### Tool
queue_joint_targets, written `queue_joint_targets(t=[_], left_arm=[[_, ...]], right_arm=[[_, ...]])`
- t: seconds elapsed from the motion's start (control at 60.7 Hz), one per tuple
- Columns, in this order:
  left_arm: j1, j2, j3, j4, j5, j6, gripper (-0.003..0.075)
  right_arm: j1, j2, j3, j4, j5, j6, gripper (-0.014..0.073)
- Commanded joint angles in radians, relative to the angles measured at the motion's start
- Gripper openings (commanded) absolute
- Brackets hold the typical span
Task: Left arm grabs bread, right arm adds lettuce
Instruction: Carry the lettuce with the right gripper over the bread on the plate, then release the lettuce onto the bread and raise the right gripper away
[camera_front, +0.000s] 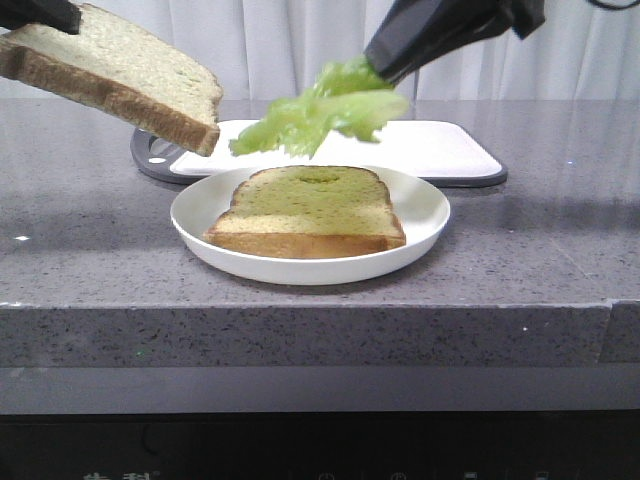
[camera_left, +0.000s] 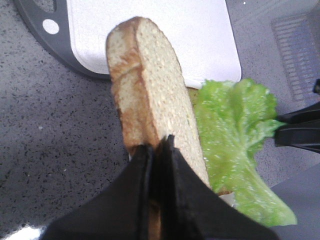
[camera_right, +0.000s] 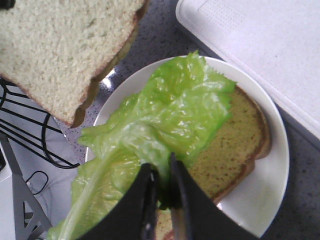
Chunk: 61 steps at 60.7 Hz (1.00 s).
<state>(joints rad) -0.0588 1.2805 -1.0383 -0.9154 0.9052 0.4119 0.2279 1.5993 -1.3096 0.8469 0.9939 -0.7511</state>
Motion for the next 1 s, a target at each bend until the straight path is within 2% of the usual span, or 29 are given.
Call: queue_joint_targets(t=[0.0, 0.626, 0.741, 0.988], left_arm=[[0.002, -0.033, -0.029, -0.059, -0.013, 0.003, -0.0019], [0.002, -0.033, -0.029, -0.059, -0.013, 0.003, -0.0019], [0.002, -0.033, -0.029, -0.059, -0.013, 0.003, -0.0019], [0.002, -0.033, -0.029, -0.059, -0.013, 0.003, -0.0019]], right_arm=[[0.0, -0.02, -0.021, 0.063, -0.015, -0.016, -0.0058], [0.001, 0.048, -0.021, 0.076, 0.036, -0.016, -0.005], [0.001, 0.049, -0.021, 0.076, 0.037, -0.016, 0.0001], [0.001, 0.053, -0.021, 0.075, 0.039, -0.016, 0.0189]])
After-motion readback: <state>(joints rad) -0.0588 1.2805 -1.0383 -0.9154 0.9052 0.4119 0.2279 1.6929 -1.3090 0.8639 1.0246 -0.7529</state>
